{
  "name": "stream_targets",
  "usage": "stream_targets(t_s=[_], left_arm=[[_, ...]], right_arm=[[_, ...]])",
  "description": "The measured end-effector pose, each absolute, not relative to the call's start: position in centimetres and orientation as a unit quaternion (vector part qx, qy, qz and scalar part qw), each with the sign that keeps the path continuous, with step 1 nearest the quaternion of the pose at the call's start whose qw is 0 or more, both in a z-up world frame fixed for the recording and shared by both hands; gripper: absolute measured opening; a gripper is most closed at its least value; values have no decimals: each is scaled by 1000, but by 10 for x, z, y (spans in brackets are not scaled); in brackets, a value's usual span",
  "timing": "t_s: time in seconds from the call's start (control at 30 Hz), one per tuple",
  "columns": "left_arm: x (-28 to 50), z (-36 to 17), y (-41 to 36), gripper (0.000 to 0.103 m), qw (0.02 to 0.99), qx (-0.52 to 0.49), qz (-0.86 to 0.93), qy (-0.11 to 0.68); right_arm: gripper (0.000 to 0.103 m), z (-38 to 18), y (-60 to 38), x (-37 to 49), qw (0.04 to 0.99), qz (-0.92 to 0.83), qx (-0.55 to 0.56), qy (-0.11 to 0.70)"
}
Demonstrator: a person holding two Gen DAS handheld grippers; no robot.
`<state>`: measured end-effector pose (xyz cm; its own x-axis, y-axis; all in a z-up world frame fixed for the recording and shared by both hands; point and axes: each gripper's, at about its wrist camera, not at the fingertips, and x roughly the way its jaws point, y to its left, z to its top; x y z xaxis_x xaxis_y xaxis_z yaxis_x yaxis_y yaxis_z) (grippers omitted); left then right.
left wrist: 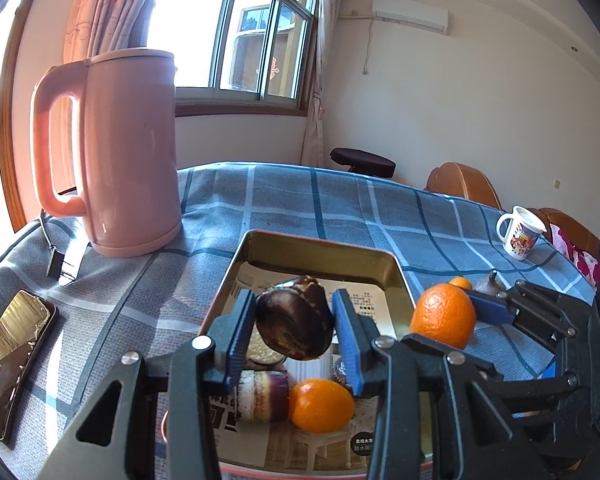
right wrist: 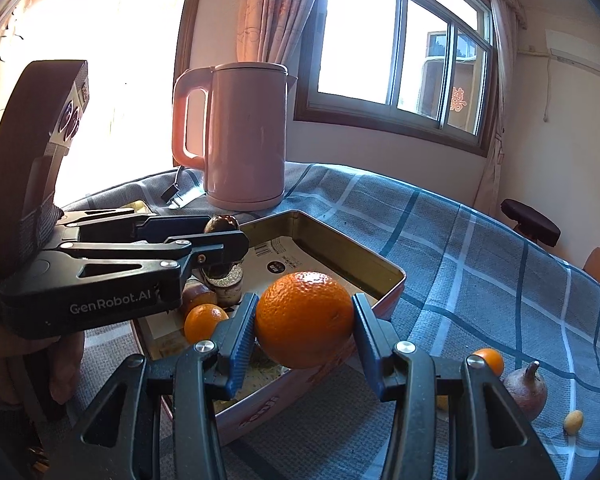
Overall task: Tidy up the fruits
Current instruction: 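Open the left tool over the tin while the right tool releases the orange into it, then grasp a small yellow round fruit with the right tool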
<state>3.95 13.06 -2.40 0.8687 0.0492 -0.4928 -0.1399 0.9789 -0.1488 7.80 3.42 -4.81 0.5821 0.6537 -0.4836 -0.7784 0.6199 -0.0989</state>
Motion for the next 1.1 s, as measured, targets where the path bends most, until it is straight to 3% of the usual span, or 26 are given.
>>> stream_targets(t_s=[0.27,0.43,0.57,0.7,0.8,1.0,1.1], left_arm=[[40,-26,136,42,959,-97,57,260],[33,-23,137,67,962,-98,65,245],[30,-18,133,69,964,-104,60,237],[31,-11,116,81,968,-101,47,223],[35,-10,99,81,970,-83,42,223],[37,-1,79,81,973,-64,31,221],[42,5,62,86,975,-55,16,215]], right_arm=[[49,-56,54,72,856,424,-202,217],[56,-57,55,66,859,416,-215,209],[62,-51,30,64,860,422,-200,203],[63,-35,-13,69,878,409,-154,194],[72,-28,-41,79,877,424,-92,204],[72,-24,-69,91,911,352,-88,196],[72,-23,-100,111,929,298,-74,206]])
